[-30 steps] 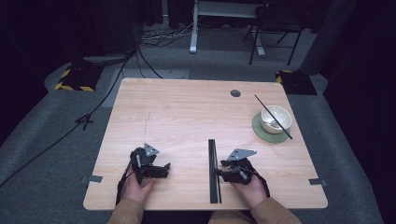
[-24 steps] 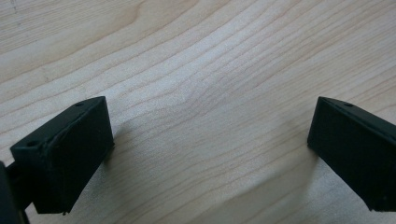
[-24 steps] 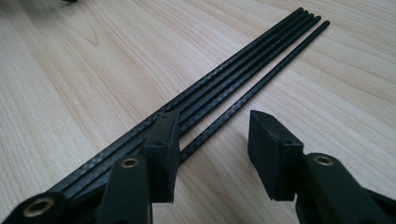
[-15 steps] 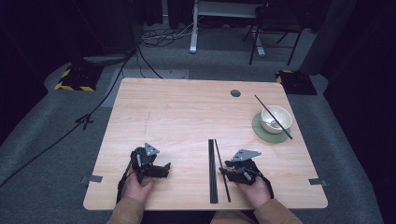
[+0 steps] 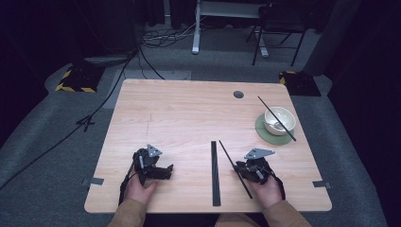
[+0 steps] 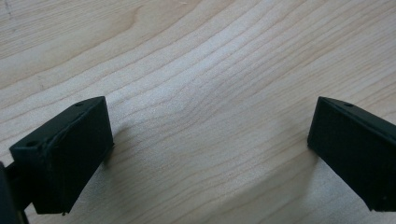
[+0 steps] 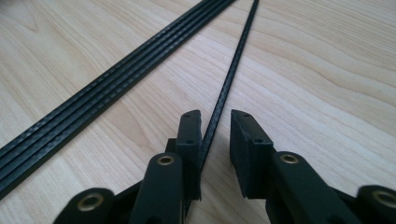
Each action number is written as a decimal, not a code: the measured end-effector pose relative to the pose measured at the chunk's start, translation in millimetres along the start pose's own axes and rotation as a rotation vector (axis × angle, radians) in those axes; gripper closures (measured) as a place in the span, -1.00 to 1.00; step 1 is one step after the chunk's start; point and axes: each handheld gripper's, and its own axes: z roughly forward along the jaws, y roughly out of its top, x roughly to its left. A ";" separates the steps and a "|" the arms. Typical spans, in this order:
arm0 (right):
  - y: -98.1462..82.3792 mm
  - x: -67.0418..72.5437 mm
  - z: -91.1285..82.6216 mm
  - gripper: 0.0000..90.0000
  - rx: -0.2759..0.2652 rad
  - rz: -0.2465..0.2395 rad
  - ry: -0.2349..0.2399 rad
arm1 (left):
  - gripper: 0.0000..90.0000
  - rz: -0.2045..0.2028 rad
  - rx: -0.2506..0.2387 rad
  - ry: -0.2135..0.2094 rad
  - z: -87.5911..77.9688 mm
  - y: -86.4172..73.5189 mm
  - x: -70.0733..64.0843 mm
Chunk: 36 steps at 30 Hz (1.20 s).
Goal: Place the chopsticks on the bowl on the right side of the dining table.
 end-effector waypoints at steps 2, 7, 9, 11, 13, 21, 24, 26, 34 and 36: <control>0.5 0.0 -0.6 0.74 0.002 -0.005 -0.001 | -0.99 0.001 0.002 0.001 -0.3 -0.2 0.1; 0.9 0.8 0.5 0.82 0.032 0.001 0.002 | -0.99 0.001 -0.002 0.002 0.0 -0.4 0.0; 0.0 -1.6 -0.5 0.85 0.032 0.009 0.000 | -0.99 0.001 0.000 0.001 -0.2 -0.2 0.0; -0.3 -5.1 -2.3 0.86 0.043 0.016 -0.009 | -0.99 0.001 -0.002 0.003 0.0 -0.3 0.0; -1.1 -8.7 -3.6 0.88 0.043 0.034 -0.015 | -0.99 0.000 -0.002 0.003 0.0 -0.3 -0.1; -3.9 -22.8 -7.0 0.91 0.034 0.110 -0.031 | -0.99 0.000 -0.004 0.001 0.1 -0.4 0.0; -3.9 -25.6 -10.3 0.92 0.025 0.114 -0.030 | -0.99 0.001 -0.002 0.003 0.0 -0.3 0.0; -2.3 -25.6 -14.2 0.92 0.018 0.123 -0.028 | -0.99 0.000 -0.003 0.003 0.0 -0.3 -0.1; 2.0 -28.9 -31.9 0.92 -0.019 0.111 -0.022 | -0.99 -0.001 -0.004 0.000 0.2 -0.5 0.0; 3.2 -29.8 -37.2 0.92 -0.026 0.114 -0.025 | -0.99 0.000 -0.002 -0.003 0.0 -0.4 0.1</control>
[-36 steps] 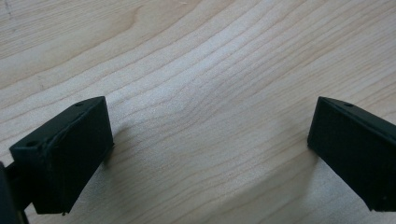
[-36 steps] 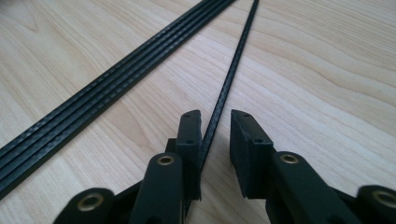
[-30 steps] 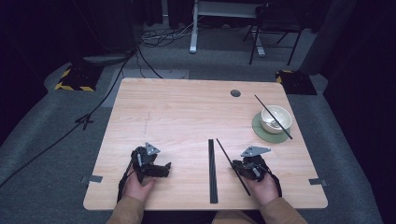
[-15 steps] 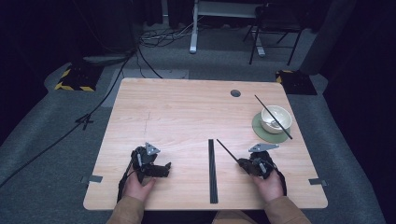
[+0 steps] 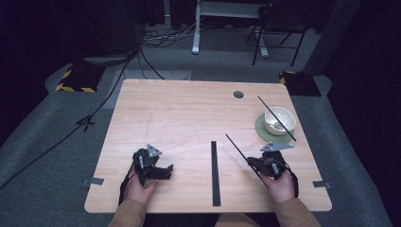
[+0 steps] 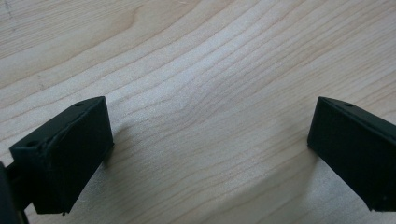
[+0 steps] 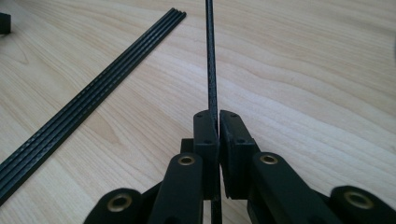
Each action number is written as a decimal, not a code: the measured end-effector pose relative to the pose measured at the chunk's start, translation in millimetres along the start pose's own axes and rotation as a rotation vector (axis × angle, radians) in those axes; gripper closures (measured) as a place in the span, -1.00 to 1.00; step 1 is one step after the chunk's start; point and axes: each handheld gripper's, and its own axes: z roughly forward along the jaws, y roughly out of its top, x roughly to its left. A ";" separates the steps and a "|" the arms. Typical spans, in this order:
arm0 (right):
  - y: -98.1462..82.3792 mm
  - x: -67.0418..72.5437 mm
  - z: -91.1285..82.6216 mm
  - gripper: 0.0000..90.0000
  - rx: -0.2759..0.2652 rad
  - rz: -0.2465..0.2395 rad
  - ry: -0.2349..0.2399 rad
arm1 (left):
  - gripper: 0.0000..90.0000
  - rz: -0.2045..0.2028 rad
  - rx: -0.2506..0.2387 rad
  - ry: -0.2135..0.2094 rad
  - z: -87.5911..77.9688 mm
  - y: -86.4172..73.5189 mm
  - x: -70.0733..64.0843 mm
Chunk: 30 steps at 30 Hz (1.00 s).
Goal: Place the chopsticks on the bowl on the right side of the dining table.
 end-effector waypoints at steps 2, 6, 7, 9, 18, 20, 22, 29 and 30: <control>1.6 -1.4 -4.4 0.92 -0.011 0.000 0.003 | -0.99 -0.001 -0.003 0.001 0.1 -0.3 -0.2; 6.4 -4.5 -13.7 0.92 -0.033 0.005 0.007 | -0.99 -0.003 -0.006 0.008 -0.2 -0.9 -0.9; 8.0 -5.3 -15.8 0.92 -0.035 0.006 0.010 | -0.99 -0.003 -0.006 0.007 -0.2 -0.9 -0.8; 11.5 -6.9 -19.9 0.92 -0.044 0.010 0.014 | -0.99 -0.003 -0.006 0.007 -0.1 -1.0 -0.8; 29.0 -21.2 -45.7 0.92 -0.082 0.002 0.000 | -0.99 -0.007 -0.005 0.011 -0.4 -1.2 -1.4; 34.6 -24.9 -52.9 0.92 -0.089 -0.002 -0.007 | -0.99 -0.009 -0.005 0.014 -0.6 -1.3 -1.7; 39.7 -28.1 -58.3 0.92 -0.095 -0.007 -0.011 | -0.98 -0.006 -0.004 0.003 -1.0 -1.3 -1.6; 58.4 -41.3 -73.3 0.92 -0.124 -0.019 -0.034 | -0.90 -0.002 -0.008 0.004 -2.4 -2.3 -3.2; 60.8 -43.9 -75.0 0.92 -0.132 -0.017 -0.039 | -0.90 -0.002 -0.008 0.005 -2.4 -2.3 -3.2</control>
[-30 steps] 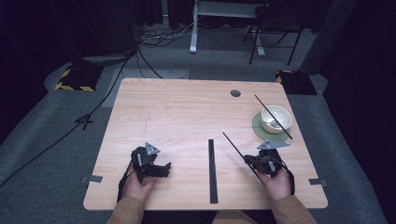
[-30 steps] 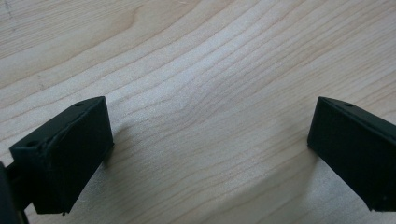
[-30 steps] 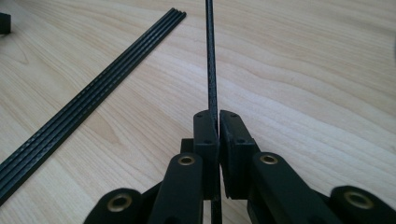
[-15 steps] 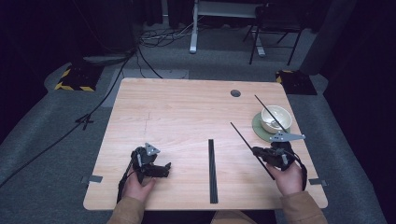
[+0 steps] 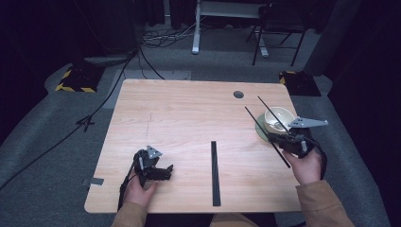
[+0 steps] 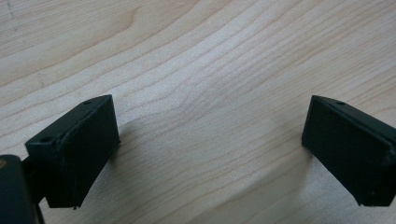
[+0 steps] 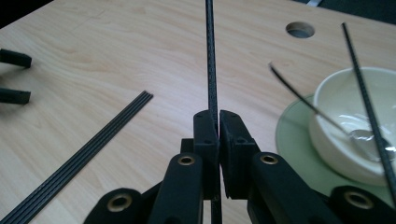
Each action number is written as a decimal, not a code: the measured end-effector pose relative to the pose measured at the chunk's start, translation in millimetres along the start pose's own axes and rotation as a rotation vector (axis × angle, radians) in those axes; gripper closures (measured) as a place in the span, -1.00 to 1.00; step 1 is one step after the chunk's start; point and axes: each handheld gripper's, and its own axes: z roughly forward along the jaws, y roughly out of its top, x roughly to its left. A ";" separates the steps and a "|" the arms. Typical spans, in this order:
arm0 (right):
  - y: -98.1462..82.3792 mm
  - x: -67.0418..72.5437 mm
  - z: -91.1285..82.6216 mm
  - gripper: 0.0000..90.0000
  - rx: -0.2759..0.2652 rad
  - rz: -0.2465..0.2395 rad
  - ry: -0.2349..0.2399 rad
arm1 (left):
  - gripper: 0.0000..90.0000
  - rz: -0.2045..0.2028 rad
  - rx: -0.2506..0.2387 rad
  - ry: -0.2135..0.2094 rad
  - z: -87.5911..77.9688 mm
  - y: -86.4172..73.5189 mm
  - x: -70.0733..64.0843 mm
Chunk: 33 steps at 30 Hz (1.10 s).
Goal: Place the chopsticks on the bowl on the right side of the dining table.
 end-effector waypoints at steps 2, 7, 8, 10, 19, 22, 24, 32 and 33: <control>4.8 -6.8 -1.9 0.92 -0.008 0.001 -0.006 | -0.90 0.001 -0.003 0.004 -0.2 -0.3 0.2; 15.4 -21.3 -5.4 0.92 -0.023 0.018 -0.023 | -0.90 0.000 -0.004 0.004 -0.7 -0.9 0.4; 17.8 -24.2 -6.2 0.92 -0.021 0.024 -0.030 | -0.90 -0.001 -0.004 0.004 -0.7 -0.9 0.3; 20.8 -28.7 -7.2 0.92 -0.021 0.022 -0.043 | -0.90 -0.001 -0.006 0.002 -0.6 -1.0 0.4; 33.8 -49.7 -11.9 0.92 -0.006 0.023 -0.109 | -0.90 -0.002 -0.006 0.004 -0.6 -1.0 0.4; 38.3 -62.0 -9.5 0.92 0.005 0.039 -0.131 | -0.90 -0.001 -0.004 0.004 -0.7 -0.9 0.3; 39.9 -67.5 -7.7 0.92 0.011 0.041 -0.143 | -0.90 -0.001 -0.004 0.004 -0.7 -0.9 0.3; 44.6 -89.4 2.0 0.92 0.047 0.052 -0.168 | -0.90 -0.001 -0.004 0.004 -0.7 -0.9 0.3; 44.6 -92.6 4.5 0.92 0.052 0.064 -0.166 | -0.90 0.000 -0.005 0.005 -0.7 -0.9 0.3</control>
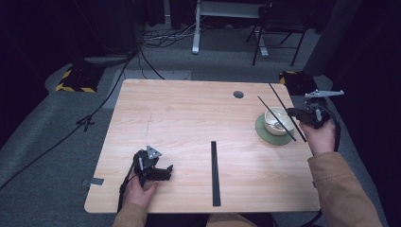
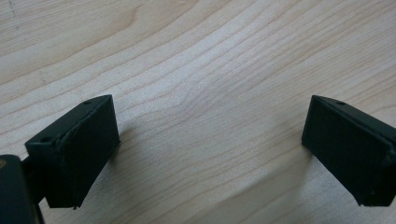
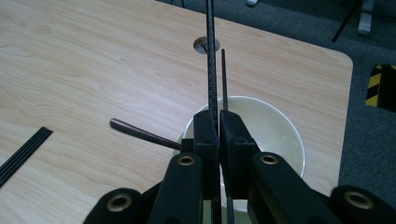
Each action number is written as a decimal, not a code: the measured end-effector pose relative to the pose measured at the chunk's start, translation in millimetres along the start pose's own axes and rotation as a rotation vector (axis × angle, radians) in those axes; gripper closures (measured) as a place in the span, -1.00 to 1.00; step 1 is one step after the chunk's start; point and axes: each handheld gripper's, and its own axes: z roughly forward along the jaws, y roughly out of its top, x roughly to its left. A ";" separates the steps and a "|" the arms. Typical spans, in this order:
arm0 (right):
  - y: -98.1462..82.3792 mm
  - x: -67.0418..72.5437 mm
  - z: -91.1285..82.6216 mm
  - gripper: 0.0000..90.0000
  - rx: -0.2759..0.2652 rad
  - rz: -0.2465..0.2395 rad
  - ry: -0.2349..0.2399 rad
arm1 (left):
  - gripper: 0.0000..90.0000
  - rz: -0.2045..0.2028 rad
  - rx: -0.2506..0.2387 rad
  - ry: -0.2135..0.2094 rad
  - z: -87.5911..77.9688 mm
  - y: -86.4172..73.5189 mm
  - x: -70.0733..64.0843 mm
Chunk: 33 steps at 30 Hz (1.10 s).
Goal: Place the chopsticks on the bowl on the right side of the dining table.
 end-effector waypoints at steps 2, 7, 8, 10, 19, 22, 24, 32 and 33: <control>1.2 -6.6 10.6 0.92 0.015 0.016 0.001 | -0.91 -0.001 0.001 0.002 -0.1 0.1 -0.1; 2.4 -16.7 28.3 0.92 0.049 0.038 -0.014 | -0.90 -0.001 0.001 0.003 0.0 0.1 -0.1; 2.2 -19.3 31.0 0.92 0.053 0.055 -0.006 | -0.90 -0.001 0.001 0.003 0.0 0.1 -0.1; 1.4 -25.9 36.0 0.92 0.065 0.063 -0.007 | -0.90 -0.001 0.001 0.002 0.0 0.2 -0.1; -1.1 -38.6 53.7 0.92 0.111 0.093 -0.025 | -0.91 0.000 0.000 0.002 0.1 0.2 0.1; -2.9 -37.8 60.4 0.92 0.132 0.087 -0.027 | -0.91 0.000 0.000 0.002 0.1 0.2 0.0; -4.5 -37.7 64.5 0.92 0.141 0.092 -0.028 | -0.91 0.000 0.000 0.002 0.1 0.2 0.0; -9.9 -38.6 71.8 0.92 0.160 0.101 -0.033 | -0.91 -0.004 0.002 0.001 0.4 0.5 -0.2; -10.2 -39.4 72.6 0.91 0.165 0.095 -0.036 | -0.91 -0.003 0.001 0.000 0.5 0.5 -0.2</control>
